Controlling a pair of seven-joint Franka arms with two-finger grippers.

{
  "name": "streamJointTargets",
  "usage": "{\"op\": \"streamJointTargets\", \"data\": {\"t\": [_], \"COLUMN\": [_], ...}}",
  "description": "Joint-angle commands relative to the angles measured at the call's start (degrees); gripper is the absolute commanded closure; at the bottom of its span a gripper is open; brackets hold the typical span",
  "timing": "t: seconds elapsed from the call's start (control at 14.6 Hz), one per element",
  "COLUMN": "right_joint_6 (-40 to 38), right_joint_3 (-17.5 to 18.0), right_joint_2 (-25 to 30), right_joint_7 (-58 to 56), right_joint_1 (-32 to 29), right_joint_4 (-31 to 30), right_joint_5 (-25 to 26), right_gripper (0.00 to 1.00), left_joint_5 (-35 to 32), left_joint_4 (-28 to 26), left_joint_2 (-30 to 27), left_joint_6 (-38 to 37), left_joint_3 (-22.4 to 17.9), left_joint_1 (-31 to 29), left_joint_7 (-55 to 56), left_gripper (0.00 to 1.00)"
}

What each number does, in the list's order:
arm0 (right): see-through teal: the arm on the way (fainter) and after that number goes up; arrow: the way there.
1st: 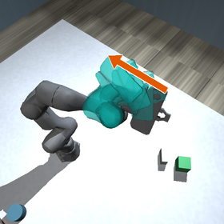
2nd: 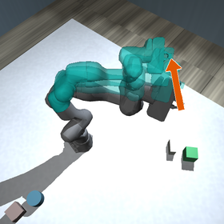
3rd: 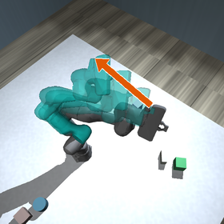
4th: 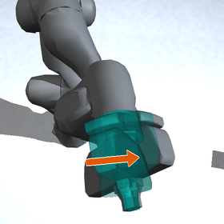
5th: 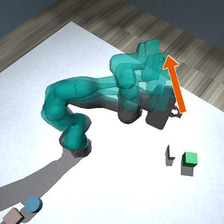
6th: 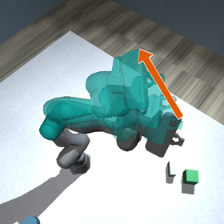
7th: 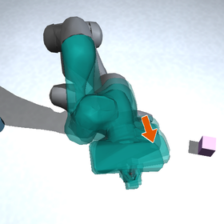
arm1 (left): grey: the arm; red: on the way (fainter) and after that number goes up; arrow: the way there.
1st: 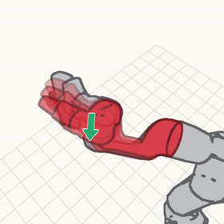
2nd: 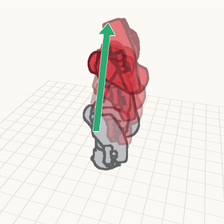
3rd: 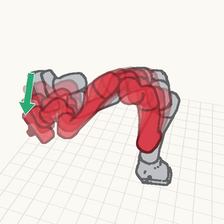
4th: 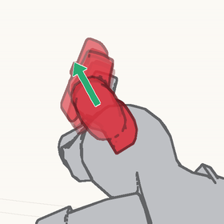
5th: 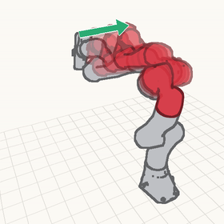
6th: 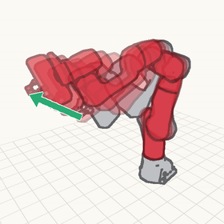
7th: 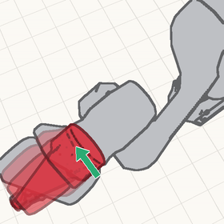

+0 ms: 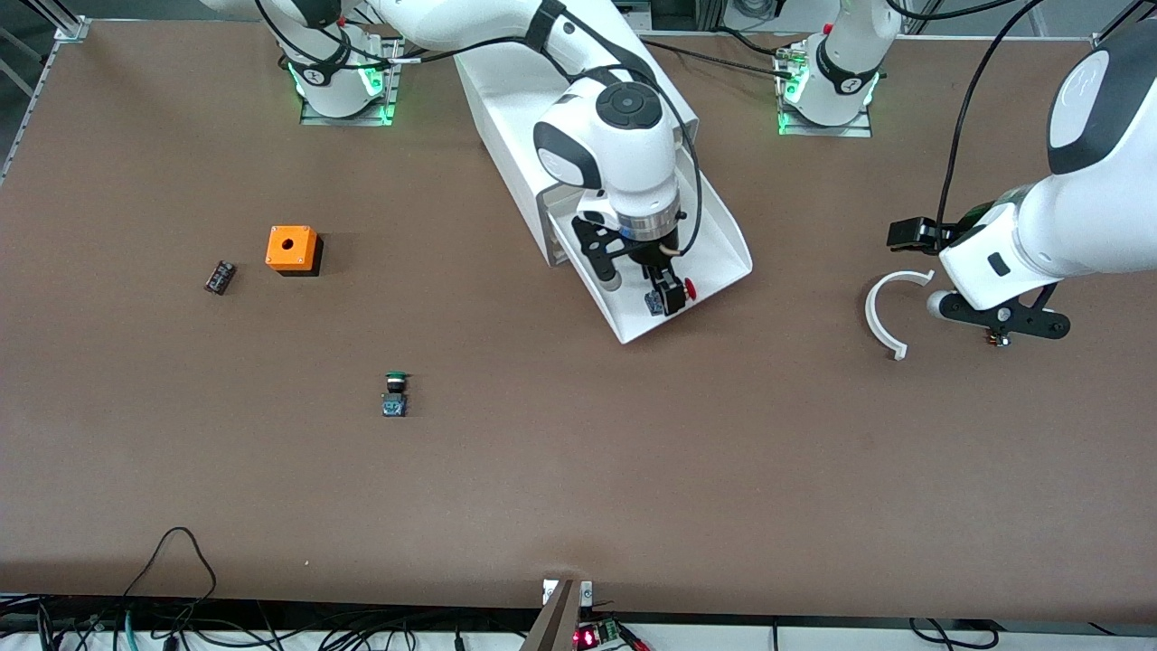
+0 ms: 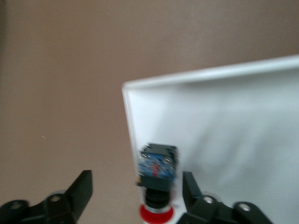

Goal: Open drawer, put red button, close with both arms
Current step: 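Release the button in the drawer and withdraw the right gripper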

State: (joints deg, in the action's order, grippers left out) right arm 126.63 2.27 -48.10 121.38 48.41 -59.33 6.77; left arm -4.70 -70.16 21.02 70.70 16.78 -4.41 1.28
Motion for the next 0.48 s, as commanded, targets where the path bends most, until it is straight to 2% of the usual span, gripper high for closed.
{"op": "streamJointTargets", "data": {"t": [0.0, 0.21, 0.41], "right_joint_6": [-2.0, -6.0, -10.7], "right_joint_3": [0.6, 0.5, 0.5], "right_joint_2": [4.2, 7.4, 10.1], "right_joint_7": [-9.2, -27.6, -44.8], "right_joint_1": [-4.4, -7.6, -12.7], "right_joint_4": [0.4, 0.3, 0.1], "right_joint_5": [-4.8, -7.1, -12.6], "right_gripper": [0.00, 0.00, 0.00], "left_joint_5": [-1.2, 2.8, 4.2], "left_joint_4": [2.0, 0.4, -5.2], "left_joint_2": [1.2, 1.1, 1.1], "left_joint_6": [1.7, 8.6, 17.3], "left_joint_3": [0.0, 0.0, 0.2], "left_joint_1": [0.5, 0.4, 1.8], "left_joint_7": [3.4, 12.2, 20.6], "left_gripper": [0.00, 0.00, 0.00]}}
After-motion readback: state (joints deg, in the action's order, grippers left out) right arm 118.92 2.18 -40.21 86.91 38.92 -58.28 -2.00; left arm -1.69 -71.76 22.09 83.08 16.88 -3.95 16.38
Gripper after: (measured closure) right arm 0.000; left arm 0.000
